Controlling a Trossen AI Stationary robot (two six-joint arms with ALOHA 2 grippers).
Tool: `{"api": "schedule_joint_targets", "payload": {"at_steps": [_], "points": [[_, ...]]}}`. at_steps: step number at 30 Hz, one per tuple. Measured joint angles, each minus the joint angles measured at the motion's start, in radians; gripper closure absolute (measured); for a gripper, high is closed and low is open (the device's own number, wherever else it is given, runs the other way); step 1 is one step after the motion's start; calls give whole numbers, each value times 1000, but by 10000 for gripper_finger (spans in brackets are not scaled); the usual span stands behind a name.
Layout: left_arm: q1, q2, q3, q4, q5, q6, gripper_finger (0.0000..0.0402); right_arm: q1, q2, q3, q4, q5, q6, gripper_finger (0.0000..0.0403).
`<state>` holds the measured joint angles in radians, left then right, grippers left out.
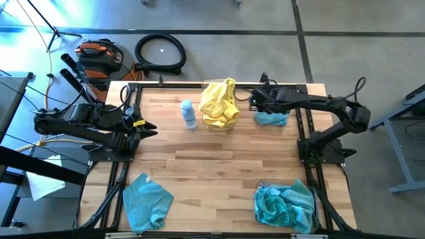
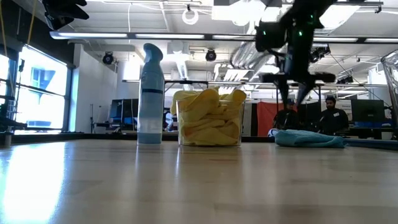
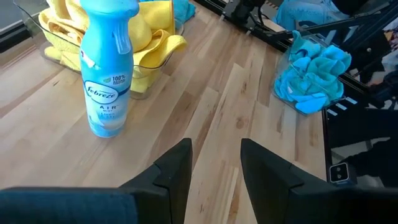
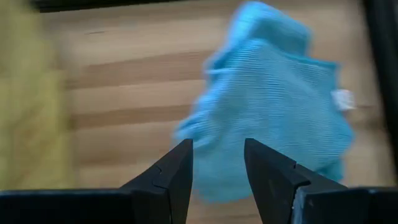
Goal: Sort microfiber towel by color & place in baskets
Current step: Put the blue towel into the bottom transparent bin
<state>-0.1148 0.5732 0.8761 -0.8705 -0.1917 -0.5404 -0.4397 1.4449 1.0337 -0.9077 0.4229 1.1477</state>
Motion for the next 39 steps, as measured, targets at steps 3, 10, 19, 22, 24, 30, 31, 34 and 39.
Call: {"api": "schedule_joint_targets", "payload": {"at_steps": [3, 10, 19, 22, 24, 30, 31, 34, 39], "points": [[0, 0, 0, 0, -1, -6, 275, -55, -1, -71, 3, -3, 30, 261], [0, 0, 0, 0, -2, -25, 275, -153, 7, -207, 174, -118, -21, 261], [0, 1, 0, 0, -2, -54, 275, -216, 9, -380, 340, -250, -26, 261], [0, 2, 0, 0, -2, -62, 275, -214, 16, -416, 355, -268, -28, 264], [0, 4, 0, 0, -4, -61, 275, -204, 18, -427, 358, -273, -32, 281], [0, 18, 0, 1, -11, -61, 275, -152, 11, -418, 324, -326, -80, 389], [0, 22, 0, 1, -12, -61, 275, -147, 6, -413, 314, -350, -82, 389], [0, 27, 0, 2, -13, -61, 275, -141, -29, -389, 235, -407, -99, 385], [0, 35, 0, 2, -13, -60, 275, -103, -171, -326, 45, -384, -104, 396]]}}
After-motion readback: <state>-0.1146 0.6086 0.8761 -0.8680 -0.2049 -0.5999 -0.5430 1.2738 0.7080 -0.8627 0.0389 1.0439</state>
